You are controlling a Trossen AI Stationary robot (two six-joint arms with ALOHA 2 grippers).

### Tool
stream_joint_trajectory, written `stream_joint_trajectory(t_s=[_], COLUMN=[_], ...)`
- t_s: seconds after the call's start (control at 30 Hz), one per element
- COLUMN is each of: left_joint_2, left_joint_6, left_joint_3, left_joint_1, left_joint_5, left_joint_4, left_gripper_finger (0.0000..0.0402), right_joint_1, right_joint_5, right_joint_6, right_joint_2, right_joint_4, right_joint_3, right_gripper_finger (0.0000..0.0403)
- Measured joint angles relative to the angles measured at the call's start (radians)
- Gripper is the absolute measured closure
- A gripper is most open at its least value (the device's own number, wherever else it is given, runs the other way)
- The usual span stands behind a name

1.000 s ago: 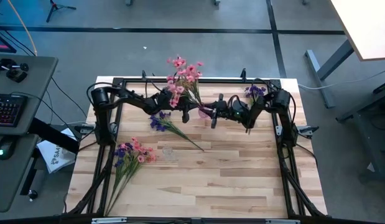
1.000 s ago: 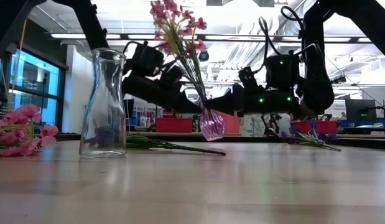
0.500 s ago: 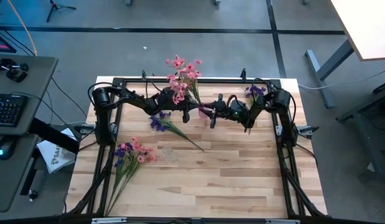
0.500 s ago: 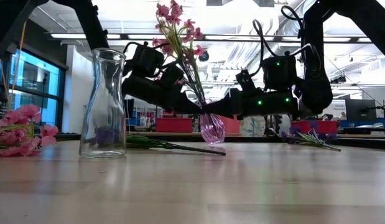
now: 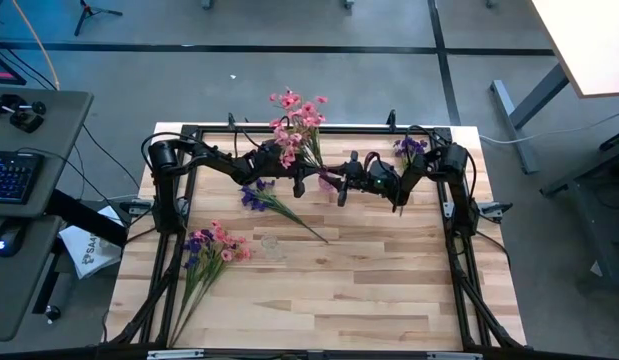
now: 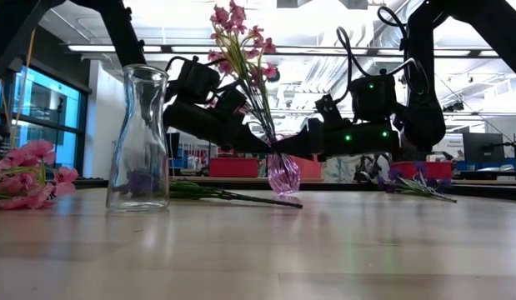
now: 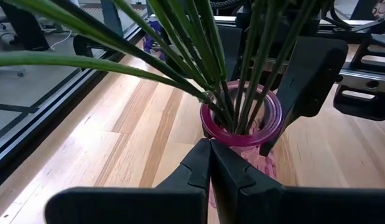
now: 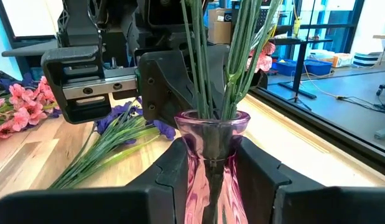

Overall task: Sort flowers into vase by color
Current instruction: Adjust the purple vase on the table

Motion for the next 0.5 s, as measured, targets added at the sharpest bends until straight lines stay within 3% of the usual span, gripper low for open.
stream_joint_trajectory(t_s=[0.5], left_joint_2=[0.000], left_joint_6=[0.000], left_joint_3=[0.000], left_joint_1=[-0.009], left_joint_5=[0.000], left_joint_4=[0.002], left_gripper_finger=[0.0401], right_joint_1=[0.000], right_joint_5=[-0.011], right_joint_6=[0.033], right_joint_2=[0.000], right_joint_4=[0.005], right_joint_3=[-0.002], right_gripper_finger=[0.0289])
